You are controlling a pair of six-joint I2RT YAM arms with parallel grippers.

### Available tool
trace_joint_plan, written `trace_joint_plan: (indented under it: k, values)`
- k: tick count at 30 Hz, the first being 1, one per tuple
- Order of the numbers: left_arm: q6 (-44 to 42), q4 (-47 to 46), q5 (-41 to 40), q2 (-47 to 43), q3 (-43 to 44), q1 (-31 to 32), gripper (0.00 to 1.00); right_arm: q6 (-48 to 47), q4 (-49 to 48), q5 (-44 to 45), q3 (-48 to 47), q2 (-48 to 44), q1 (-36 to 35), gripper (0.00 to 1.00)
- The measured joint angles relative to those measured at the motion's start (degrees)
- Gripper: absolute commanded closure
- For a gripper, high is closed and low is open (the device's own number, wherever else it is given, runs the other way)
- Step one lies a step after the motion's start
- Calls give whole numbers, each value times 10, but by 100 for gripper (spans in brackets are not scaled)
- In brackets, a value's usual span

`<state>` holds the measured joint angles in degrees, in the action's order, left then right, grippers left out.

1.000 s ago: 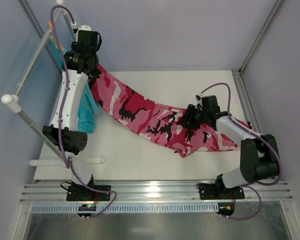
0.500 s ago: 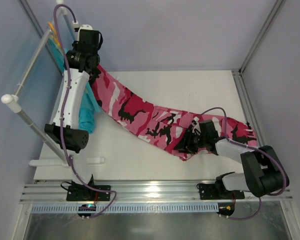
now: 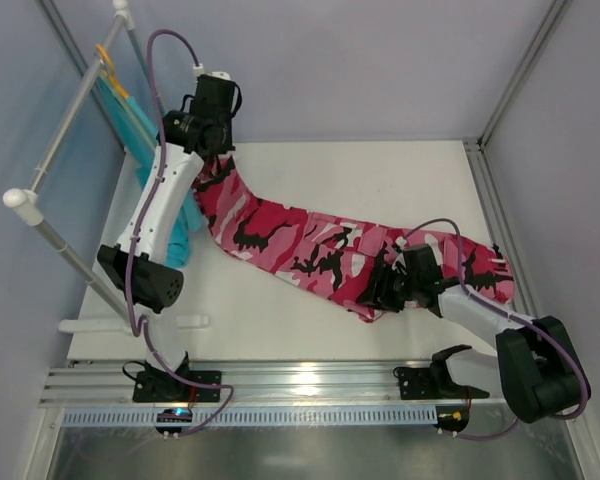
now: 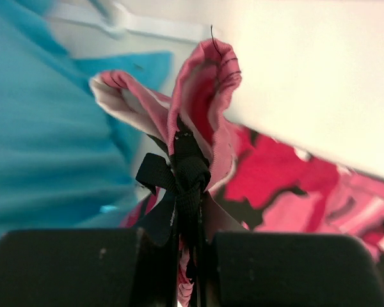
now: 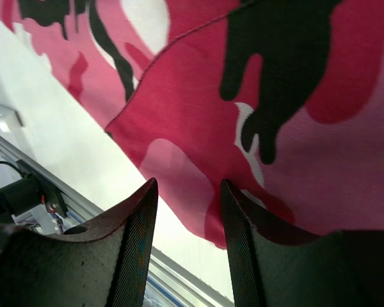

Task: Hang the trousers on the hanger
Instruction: Fold the trousers

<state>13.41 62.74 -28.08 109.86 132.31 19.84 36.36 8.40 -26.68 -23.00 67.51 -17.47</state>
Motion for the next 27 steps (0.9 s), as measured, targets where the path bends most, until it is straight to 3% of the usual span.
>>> trace_joint_plan:
  k: [7,15,17,18,24,27]
  values:
    - [76,-24,177,-21,-123,76,100,-4,98,54,-37,-77,0,42]
    - [195,-137,347,-3,-259,183,97,-9,216,162,-156,-210,0,34]
    - [217,-160,369,20,-274,205,80,-12,240,186,-168,-232,1,32]
    - [227,-174,380,36,-280,217,62,-14,250,196,-170,-238,1,29]
    - [263,-221,437,73,-310,253,34,-17,278,214,-169,-236,12,25]
    - [261,-224,442,65,-310,244,35,-4,245,201,-162,-212,12,23]
